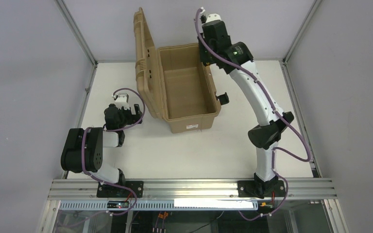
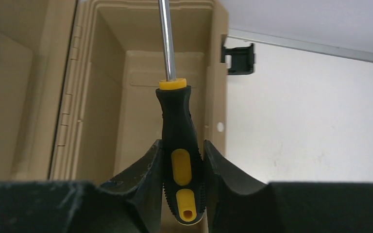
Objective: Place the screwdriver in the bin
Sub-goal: Place the screwdriver in the bin.
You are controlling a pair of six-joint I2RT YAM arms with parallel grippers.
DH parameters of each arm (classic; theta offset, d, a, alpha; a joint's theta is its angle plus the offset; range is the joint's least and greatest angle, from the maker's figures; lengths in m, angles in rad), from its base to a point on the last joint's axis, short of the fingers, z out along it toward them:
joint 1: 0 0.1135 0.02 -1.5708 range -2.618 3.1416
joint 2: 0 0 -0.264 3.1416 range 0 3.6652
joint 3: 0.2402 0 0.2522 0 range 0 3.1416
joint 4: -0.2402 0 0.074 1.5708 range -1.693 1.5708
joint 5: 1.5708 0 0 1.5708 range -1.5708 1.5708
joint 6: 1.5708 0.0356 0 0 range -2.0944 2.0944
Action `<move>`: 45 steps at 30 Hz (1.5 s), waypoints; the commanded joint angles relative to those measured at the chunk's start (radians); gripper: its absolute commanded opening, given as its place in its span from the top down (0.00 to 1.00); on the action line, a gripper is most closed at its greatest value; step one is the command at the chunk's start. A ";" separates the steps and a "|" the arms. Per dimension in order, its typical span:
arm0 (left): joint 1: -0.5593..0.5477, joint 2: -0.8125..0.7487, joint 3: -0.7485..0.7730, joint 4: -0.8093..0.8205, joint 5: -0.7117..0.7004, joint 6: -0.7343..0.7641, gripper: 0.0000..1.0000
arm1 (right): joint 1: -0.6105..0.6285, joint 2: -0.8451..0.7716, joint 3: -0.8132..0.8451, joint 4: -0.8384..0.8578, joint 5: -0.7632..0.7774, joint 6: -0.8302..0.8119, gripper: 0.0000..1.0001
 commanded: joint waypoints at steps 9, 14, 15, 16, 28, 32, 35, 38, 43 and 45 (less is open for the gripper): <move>-0.008 -0.028 0.000 0.015 -0.019 -0.008 0.01 | 0.098 0.025 -0.218 0.279 0.058 0.145 0.98; -0.008 -0.027 0.000 0.015 -0.019 -0.007 0.01 | 0.098 0.030 -0.398 0.409 0.065 0.165 0.98; -0.008 -0.028 0.000 0.015 -0.019 -0.007 0.01 | 0.098 0.036 -0.426 0.431 0.065 0.169 0.98; -0.007 -0.027 0.000 0.015 -0.019 -0.007 0.01 | 0.098 0.047 -0.454 0.454 0.065 0.173 0.98; -0.008 -0.027 0.001 0.015 -0.020 -0.007 0.01 | 0.098 0.222 -0.626 0.625 0.049 0.231 0.97; -0.008 -0.027 0.000 0.015 -0.019 -0.007 0.01 | 0.098 0.256 -0.663 0.667 0.047 0.237 0.93; -0.008 -0.027 0.000 0.015 -0.019 -0.008 0.01 | 0.097 0.290 -0.669 0.670 0.031 0.240 0.89; -0.008 -0.027 0.000 0.015 -0.019 -0.007 0.01 | 0.098 0.307 -0.668 0.670 0.016 0.249 0.75; -0.007 -0.028 0.000 0.015 -0.019 -0.008 0.01 | 0.097 0.293 -0.659 0.665 0.001 0.250 0.52; -0.008 -0.027 0.000 0.015 -0.019 -0.007 0.01 | 0.098 0.281 -0.644 0.648 -0.002 0.244 0.40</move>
